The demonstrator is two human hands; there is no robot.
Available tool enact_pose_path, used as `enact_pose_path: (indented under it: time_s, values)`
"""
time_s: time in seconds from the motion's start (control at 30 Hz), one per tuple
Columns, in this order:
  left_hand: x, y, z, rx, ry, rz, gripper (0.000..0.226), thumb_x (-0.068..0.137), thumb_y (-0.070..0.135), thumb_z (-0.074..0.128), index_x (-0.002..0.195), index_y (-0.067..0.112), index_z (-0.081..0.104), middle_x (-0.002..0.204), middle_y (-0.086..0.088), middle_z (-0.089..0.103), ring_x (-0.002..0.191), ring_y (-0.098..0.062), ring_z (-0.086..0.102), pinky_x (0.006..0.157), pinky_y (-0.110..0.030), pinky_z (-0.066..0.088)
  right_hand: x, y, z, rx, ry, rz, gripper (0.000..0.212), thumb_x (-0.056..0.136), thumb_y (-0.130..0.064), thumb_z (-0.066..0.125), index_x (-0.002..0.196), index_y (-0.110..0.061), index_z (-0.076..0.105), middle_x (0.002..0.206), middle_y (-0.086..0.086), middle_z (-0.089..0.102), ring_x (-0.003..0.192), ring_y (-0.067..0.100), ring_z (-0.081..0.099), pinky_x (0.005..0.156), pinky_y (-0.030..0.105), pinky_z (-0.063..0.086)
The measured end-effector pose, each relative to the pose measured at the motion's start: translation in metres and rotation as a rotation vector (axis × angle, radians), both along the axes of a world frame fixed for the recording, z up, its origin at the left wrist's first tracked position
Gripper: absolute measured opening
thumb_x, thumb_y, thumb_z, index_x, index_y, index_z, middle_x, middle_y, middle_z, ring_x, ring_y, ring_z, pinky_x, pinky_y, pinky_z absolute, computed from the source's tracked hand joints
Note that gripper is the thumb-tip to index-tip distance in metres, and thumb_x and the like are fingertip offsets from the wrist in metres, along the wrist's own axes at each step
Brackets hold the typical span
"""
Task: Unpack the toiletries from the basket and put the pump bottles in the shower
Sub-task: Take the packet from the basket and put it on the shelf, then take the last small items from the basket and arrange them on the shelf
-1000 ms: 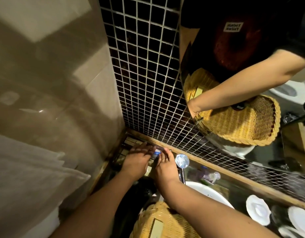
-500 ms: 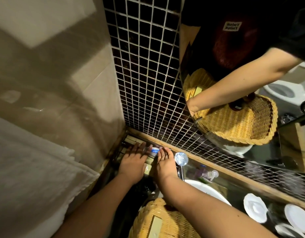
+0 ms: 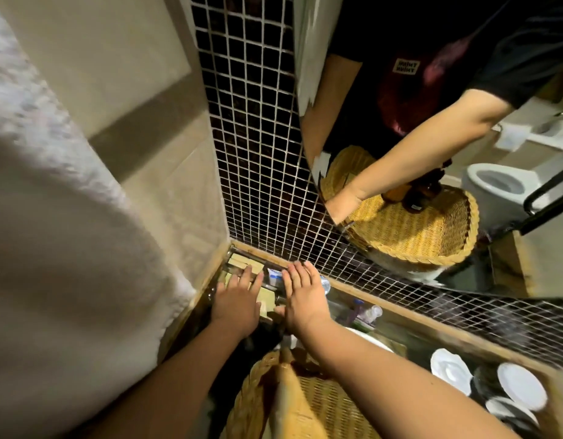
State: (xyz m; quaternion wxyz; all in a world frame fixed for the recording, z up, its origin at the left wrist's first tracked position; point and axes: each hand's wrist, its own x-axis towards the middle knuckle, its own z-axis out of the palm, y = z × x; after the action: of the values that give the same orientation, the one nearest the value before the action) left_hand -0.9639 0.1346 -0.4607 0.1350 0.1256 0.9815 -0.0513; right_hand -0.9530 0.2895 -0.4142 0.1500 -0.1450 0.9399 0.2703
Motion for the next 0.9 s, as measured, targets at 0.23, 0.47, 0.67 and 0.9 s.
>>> enact_pose_path:
  time_s: [0.23, 0.47, 0.67, 0.9]
  values:
    - [0.031, 0.012, 0.04, 0.084, 0.002, 0.03, 0.064, 0.101, 0.047, 0.03, 0.158, 0.032, 0.006, 0.167, -0.006, 0.002, 0.151, -0.028, 0.007, 0.119, -0.051, 0.016, 0.035, 0.032, 0.029, -0.219, 0.038, -0.004, 0.073, 0.103, -0.051, 0.022, 0.159, -0.01, 0.002, 0.165, 0.018, -0.001, 0.152, 0.034, -0.005, 0.12, 0.053, -0.008]
    - [0.075, 0.035, 0.058, 0.126, 0.079, -0.068, 0.063, 0.1, 0.047, 0.033, 0.157, 0.03, 0.014, 0.165, -0.005, 0.013, 0.149, -0.026, 0.014, 0.116, -0.049, 0.021, 0.09, 0.074, 0.036, -0.251, 0.083, 0.016, 0.079, 0.1, -0.057, 0.024, 0.159, -0.008, 0.006, 0.165, 0.016, 0.0, 0.152, 0.032, -0.006, 0.119, 0.05, -0.012]
    - [0.125, 0.048, 0.046, 0.111, 0.075, -0.165, 0.061, 0.099, 0.05, 0.029, 0.155, 0.028, 0.02, 0.161, -0.005, 0.024, 0.146, -0.025, 0.021, 0.115, -0.048, 0.021, 0.134, 0.104, 0.03, -0.249, 0.033, -0.01, 0.074, 0.102, -0.055, 0.02, 0.159, -0.011, 0.002, 0.166, 0.014, -0.004, 0.152, 0.03, -0.008, 0.121, 0.048, -0.009]
    - [0.172, 0.052, 0.03, 0.064, 0.033, -0.218, 0.065, 0.098, 0.053, 0.028, 0.156, 0.026, 0.019, 0.162, -0.007, 0.021, 0.147, -0.027, 0.018, 0.117, -0.049, 0.017, 0.177, 0.123, 0.002, -0.311, -0.067, -0.012, 0.072, 0.101, -0.056, 0.022, 0.16, -0.016, 0.007, 0.167, 0.007, 0.001, 0.153, 0.028, -0.004, 0.121, 0.045, -0.007]
